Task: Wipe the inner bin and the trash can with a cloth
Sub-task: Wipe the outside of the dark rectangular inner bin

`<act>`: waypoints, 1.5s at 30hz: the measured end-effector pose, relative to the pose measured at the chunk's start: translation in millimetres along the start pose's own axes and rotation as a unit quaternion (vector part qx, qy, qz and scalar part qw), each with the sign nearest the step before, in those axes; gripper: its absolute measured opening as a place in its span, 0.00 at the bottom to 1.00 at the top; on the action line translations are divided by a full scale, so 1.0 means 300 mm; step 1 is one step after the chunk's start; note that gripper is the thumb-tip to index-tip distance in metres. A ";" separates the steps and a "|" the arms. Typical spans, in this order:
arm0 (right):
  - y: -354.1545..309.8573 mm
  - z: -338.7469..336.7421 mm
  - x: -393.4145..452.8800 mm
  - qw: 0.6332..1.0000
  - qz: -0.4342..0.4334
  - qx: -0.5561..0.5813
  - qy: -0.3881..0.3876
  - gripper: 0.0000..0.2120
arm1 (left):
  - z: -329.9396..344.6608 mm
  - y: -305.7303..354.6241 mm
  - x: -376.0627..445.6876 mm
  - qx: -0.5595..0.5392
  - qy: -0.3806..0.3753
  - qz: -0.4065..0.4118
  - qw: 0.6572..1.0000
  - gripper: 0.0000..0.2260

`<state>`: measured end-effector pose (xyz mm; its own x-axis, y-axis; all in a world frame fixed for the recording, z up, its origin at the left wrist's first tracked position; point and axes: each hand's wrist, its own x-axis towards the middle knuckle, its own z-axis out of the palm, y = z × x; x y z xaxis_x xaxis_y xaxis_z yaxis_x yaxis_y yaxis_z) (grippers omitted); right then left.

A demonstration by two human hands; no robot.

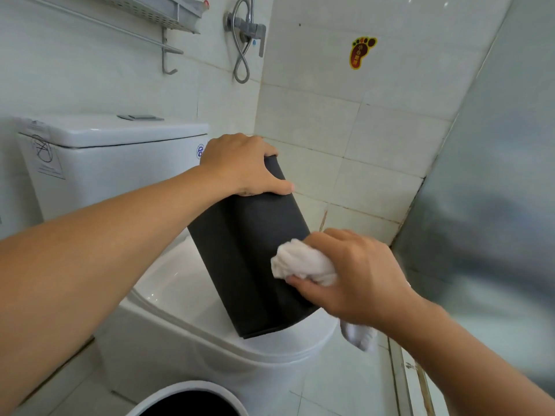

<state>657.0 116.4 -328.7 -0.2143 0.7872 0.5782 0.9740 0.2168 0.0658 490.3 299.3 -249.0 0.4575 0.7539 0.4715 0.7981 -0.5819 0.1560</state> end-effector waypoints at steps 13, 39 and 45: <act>0.019 0.022 -0.024 0.998 0.004 0.032 0.058 0.20 | -0.008 0.003 -0.011 -0.026 0.011 0.010 1.000 0.30; -0.058 -0.013 0.234 0.984 0.072 0.016 0.164 0.22 | -0.123 0.000 -0.037 -0.365 -0.191 -0.003 0.911 0.52; -0.075 -0.027 0.186 0.990 0.029 -0.002 0.138 0.21 | -0.139 0.045 -0.054 -0.342 -0.183 -0.005 0.922 0.53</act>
<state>623.7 150.9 -291.4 -0.1310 0.6111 0.7806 0.9843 0.1743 0.0287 477.3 266.7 -218.4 0.6528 0.7400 0.1621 0.4266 -0.5359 0.7286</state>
